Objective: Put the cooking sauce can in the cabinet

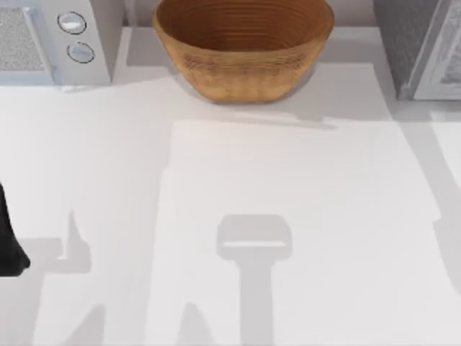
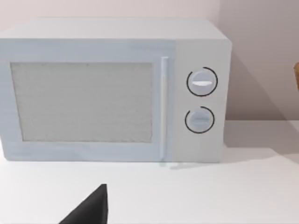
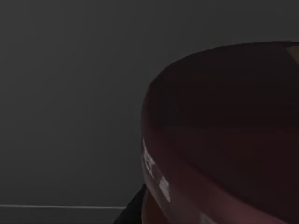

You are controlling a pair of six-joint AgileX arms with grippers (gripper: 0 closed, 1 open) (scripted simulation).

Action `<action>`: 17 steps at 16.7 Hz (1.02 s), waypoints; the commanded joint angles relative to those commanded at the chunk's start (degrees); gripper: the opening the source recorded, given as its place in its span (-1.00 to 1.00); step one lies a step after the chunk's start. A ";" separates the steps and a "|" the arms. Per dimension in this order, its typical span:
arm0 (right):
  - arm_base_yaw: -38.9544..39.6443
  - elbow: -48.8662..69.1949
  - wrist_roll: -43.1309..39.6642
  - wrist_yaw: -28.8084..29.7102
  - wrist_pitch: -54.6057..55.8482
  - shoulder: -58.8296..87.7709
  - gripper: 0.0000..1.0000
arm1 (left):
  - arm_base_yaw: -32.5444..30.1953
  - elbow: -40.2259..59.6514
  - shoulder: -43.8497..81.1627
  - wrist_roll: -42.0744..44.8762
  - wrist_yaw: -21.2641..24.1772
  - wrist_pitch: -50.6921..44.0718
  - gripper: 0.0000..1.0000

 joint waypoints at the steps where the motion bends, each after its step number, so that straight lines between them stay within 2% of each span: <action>1: -0.47 2.11 0.06 -0.34 0.39 2.38 -1.00 | 0.00 0.00 0.00 0.00 0.00 0.00 1.00; 8: -1.78 5.62 0.20 -1.30 1.65 5.96 -1.00 | 0.00 0.00 0.00 0.00 0.00 0.00 1.00; 17: -1.78 5.62 0.20 -1.30 1.65 5.96 0.36 | 0.00 0.00 0.00 0.00 0.00 0.00 1.00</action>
